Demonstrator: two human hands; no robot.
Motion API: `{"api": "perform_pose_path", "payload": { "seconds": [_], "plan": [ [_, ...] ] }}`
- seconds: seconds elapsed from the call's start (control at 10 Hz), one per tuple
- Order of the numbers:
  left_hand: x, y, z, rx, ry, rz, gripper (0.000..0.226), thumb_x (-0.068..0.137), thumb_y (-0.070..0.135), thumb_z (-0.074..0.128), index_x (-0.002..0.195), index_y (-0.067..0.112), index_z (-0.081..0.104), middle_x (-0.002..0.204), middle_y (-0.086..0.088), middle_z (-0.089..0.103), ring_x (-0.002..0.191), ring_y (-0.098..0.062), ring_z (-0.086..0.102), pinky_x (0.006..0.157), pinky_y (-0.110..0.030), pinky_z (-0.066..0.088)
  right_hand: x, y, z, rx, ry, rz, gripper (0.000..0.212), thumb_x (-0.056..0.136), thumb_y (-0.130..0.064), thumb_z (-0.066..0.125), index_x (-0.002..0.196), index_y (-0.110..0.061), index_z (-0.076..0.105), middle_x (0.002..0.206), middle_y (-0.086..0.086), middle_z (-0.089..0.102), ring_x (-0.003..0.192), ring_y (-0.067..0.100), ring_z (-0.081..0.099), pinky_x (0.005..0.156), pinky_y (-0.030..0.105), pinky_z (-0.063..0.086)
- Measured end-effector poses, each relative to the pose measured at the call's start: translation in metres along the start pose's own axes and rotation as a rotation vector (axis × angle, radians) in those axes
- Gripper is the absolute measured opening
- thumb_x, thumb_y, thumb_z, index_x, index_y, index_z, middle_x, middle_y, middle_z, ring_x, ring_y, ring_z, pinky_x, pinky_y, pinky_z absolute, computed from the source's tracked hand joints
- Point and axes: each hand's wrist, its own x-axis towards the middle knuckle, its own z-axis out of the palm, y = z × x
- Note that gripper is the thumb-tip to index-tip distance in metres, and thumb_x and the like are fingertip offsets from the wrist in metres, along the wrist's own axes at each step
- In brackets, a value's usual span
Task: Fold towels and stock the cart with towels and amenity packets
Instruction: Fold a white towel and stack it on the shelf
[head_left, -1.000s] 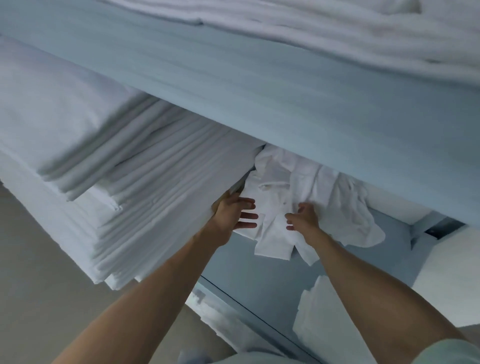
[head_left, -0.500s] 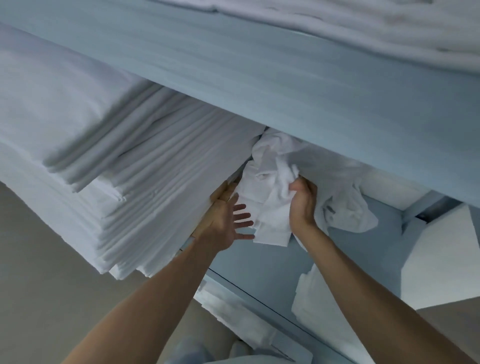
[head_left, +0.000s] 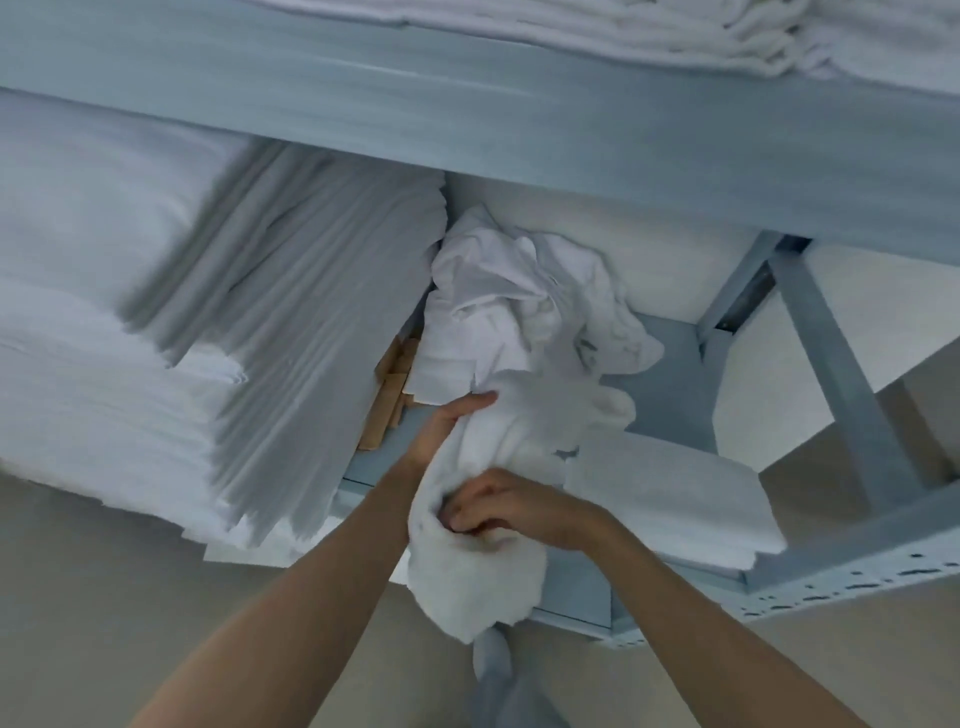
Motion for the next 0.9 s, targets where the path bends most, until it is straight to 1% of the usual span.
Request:
{"api": "perform_pose_path", "payload": {
  "seconds": [0.1,0.2,0.3,0.4,0.5,0.6,0.7,0.8,0.9],
  "plan": [
    [-0.010,-0.011,-0.003,-0.058,-0.018,0.002,0.080,0.073,0.030,0.065,0.142,-0.006,0.046,0.147,-0.028,0.046,0.138,-0.042,0.043,0.115,-0.050,0.035,-0.019,0.017,0.003,0.275,-0.155,-0.076,0.036,0.093,-0.028,0.057,0.121,-0.008,0.069,0.121,0.005,0.069,0.118,0.023,0.061,0.103,0.033,0.046],
    [-0.027,-0.035,-0.027,-0.012,-0.071,-0.051,0.036,0.092,0.031,0.059,0.108,0.003,0.076,0.113,-0.022,0.071,0.103,-0.033,0.069,0.090,-0.041,0.055,-0.044,0.052,0.007,0.563,0.078,0.017,0.030,0.088,-0.021,0.058,0.098,0.005,0.070,0.100,0.022,0.071,0.099,0.038,0.067,0.092,0.042,0.052],
    [-0.045,-0.048,-0.042,-0.069,-0.090,-0.099,0.045,0.080,0.042,0.075,0.109,0.008,0.076,0.109,-0.017,0.072,0.098,-0.032,0.070,0.086,-0.040,0.055,-0.046,0.082,0.013,0.614,0.526,0.198,0.030,0.088,-0.026,0.059,0.096,0.001,0.069,0.097,0.021,0.070,0.084,0.029,0.070,0.078,0.037,0.058],
    [-0.068,-0.056,-0.048,0.008,-0.098,-0.123,0.067,0.071,0.063,0.078,0.105,0.006,0.072,0.095,-0.017,0.070,0.086,-0.034,0.069,0.076,-0.038,0.056,-0.043,0.083,0.029,1.080,0.567,0.110,0.064,0.096,-0.059,0.049,0.126,-0.005,0.064,0.128,0.018,0.065,0.116,0.033,0.062,0.095,0.044,0.052],
    [-0.100,-0.062,-0.035,0.293,-0.001,-0.135,0.039,0.090,0.053,0.063,0.098,0.019,0.081,0.101,-0.015,0.075,0.083,-0.025,0.074,0.066,-0.031,0.059,-0.043,0.060,0.045,1.151,0.501,-0.095,0.066,0.096,-0.058,0.052,0.141,-0.010,0.053,0.138,0.016,0.059,0.129,0.032,0.055,0.113,0.046,0.037],
    [-0.122,-0.069,-0.027,0.635,0.102,0.014,0.022,0.099,0.028,0.057,0.088,0.025,0.076,0.085,0.000,0.074,0.081,-0.018,0.070,0.064,-0.021,0.054,-0.050,0.046,0.057,1.107,0.528,-0.151,0.061,0.092,-0.051,0.062,0.135,-0.009,0.059,0.128,0.016,0.066,0.119,0.030,0.064,0.106,0.043,0.047],
    [-0.148,-0.090,-0.029,0.398,0.130,0.101,0.014,0.101,0.024,0.053,0.105,0.023,0.067,0.083,0.011,0.077,0.076,-0.005,0.074,0.062,-0.021,0.058,-0.068,0.036,0.062,1.042,0.548,-0.241,0.058,0.091,-0.055,0.059,0.132,-0.015,0.061,0.126,0.009,0.069,0.120,0.027,0.063,0.110,0.046,0.043],
    [-0.165,-0.102,-0.023,0.460,0.205,0.136,0.020,0.101,0.011,0.056,0.115,0.021,0.064,0.079,0.022,0.075,0.072,0.005,0.070,0.059,-0.013,0.054,-0.092,0.026,0.071,0.987,0.519,-0.298,0.060,0.088,-0.061,0.057,0.130,-0.020,0.061,0.122,0.005,0.071,0.113,0.023,0.067,0.101,0.042,0.050],
    [-0.184,-0.123,-0.018,0.690,0.346,0.158,0.024,0.097,0.002,0.058,0.085,0.022,0.062,0.064,0.012,0.069,0.052,0.008,0.061,0.048,-0.008,0.046,-0.121,0.016,0.094,0.798,0.437,-0.278,0.068,0.077,-0.072,0.057,0.125,-0.024,0.064,0.121,0.003,0.071,0.115,0.021,0.066,0.105,0.042,0.047]
  ]
}}
